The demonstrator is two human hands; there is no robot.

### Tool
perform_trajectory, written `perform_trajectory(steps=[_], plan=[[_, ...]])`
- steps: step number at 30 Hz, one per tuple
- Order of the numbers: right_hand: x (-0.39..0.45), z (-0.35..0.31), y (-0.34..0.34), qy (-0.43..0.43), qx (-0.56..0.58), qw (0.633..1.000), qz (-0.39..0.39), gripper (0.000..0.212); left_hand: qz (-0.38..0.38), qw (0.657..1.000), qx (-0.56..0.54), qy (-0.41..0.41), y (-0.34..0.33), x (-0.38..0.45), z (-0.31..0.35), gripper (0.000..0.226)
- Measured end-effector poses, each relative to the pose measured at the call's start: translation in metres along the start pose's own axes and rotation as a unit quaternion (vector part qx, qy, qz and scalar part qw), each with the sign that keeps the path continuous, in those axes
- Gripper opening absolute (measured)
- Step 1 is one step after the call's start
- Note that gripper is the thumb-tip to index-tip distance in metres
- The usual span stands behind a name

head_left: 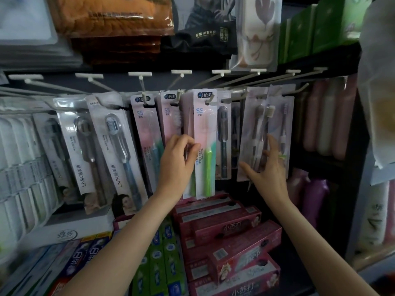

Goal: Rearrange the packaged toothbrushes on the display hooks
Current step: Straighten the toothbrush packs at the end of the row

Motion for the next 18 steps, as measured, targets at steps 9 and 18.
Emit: perform_trajectory(steps=[9,18], plan=[[0.002,0.003,-0.001,-0.031,-0.181,0.983,0.008,0.078,0.001,1.0,-0.01,0.01,0.0,-0.001,0.0,0.015],[0.021,-0.021,-0.012,-0.048,-0.311,0.948,-0.036,0.084,-0.009,0.998,0.052,-0.036,0.014,0.005,0.0,0.016]])
Point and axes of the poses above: each hand's wrist, its own x-axis towards the middle knuckle, its own y-axis out of the back of the hand, z = x × y, the point moved 3 cm from there along x, towards the middle knuckle, and after that the axes turned 9 degrees about -x, right-handed, at the moved point
